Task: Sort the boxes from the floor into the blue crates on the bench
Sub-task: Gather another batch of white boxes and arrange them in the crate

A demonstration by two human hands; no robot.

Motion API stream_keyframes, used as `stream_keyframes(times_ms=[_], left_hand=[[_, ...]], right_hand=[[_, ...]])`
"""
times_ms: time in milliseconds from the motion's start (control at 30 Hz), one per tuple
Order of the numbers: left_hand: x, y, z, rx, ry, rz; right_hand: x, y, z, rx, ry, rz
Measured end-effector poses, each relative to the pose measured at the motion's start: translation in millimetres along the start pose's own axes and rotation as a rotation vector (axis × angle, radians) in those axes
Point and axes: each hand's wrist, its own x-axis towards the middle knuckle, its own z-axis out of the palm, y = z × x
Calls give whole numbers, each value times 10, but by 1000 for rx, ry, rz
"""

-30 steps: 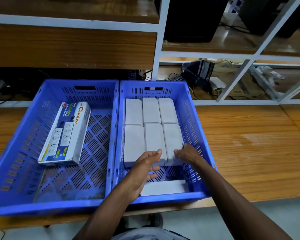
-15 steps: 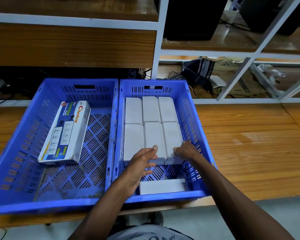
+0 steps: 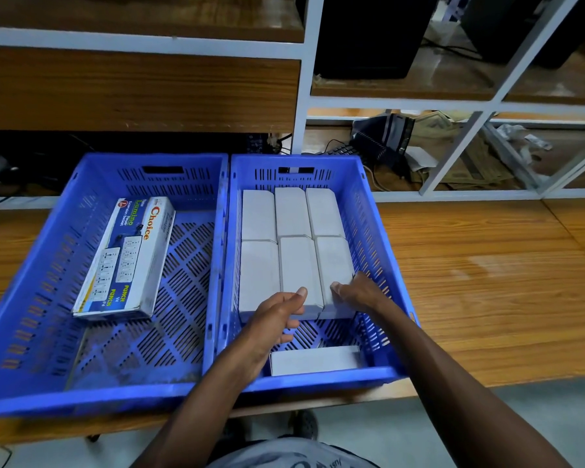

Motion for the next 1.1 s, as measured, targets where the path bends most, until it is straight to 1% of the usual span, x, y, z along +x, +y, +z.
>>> stream_keyframes(times_ms=[133,233,367,433,533,667,733,800,967,1100], left_hand=[[6,-14,1,27,4,-7],[13,-38,-22,89,24,-10],[33,-89,-70,359,22,18],[71,-121,-87,525,-9,9],[138,-170,-84,793,-37,-12],[146,-192,-17,953,-71,-113],[161,-215,-6,1000,-103,-165],[177,-235,-16,1005,-128,-195],[172,-168,13,1013,-222,-193],[171,-178,-19,981,-219,-168]], right_hand=[[-99,-32,-46,-15,-1,-5],[-233,-42,-99,-105,14,-10],[-579,-29,-208,-339,110,-108],[-713,-13,-263,-439,57,-115],[-756,36,-225,-529,-102,-85],[-715,100,-85,-555,-224,-61],[-716,97,-52,-515,-260,-51],[-716,97,-47,-485,-261,-46],[-715,114,-65,-389,-292,-20],[-736,119,-44,-356,-304,-1]])
